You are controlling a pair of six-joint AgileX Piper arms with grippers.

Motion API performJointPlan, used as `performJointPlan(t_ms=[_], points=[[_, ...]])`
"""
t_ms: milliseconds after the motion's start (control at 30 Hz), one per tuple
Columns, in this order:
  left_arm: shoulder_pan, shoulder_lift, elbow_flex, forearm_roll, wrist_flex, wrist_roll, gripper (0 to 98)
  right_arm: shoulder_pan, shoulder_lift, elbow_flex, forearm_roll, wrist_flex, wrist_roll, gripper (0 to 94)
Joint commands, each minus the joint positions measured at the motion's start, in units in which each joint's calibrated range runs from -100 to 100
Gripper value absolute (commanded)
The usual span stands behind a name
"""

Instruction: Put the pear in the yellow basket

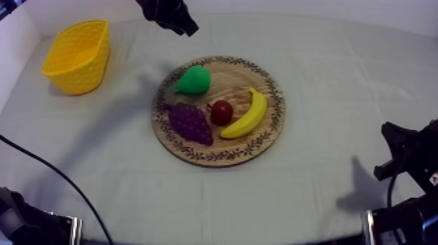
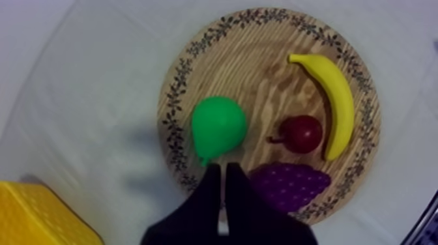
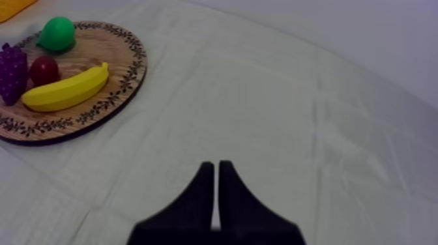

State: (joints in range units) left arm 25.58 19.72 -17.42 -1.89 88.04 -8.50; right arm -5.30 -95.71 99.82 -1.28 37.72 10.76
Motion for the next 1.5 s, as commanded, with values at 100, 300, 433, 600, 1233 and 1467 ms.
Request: performJointPlan(t_ms=[100, 300, 433, 600, 1233, 1467], points=[[0.06, -0.73, 0.91, -1.11, 0.04, -8.22, 18.2, 0.02, -0.04, -0.05, -0.01, 0.02, -0.04, 0.4], [-0.05, -1.39, 4.49, -1.81, -1.16, -9.21, 36.8, 0.02, -0.04, -0.05, -0.01, 0.02, -0.04, 0.4], [0.01, -1.68, 6.56, -3.32, -1.52, -8.81, 53.3, 0.02, -0.04, -0.05, -0.01, 0.02, -0.04, 0.4], [0.25, -1.72, 9.28, -5.90, -1.62, -8.39, 76.2, 0.02, -0.04, -0.05, -0.01, 0.02, -0.04, 0.4], [0.62, 10.56, 8.09, -8.56, -3.84, -9.15, 96.2, 0.02, -0.04, -0.05, -0.01, 0.02, -0.04, 0.4], [1.30, 17.19, 2.96, -7.95, -4.22, -9.64, 96.3, 0.02, -0.04, -0.05, -0.01, 0.02, -0.04, 0.4]])
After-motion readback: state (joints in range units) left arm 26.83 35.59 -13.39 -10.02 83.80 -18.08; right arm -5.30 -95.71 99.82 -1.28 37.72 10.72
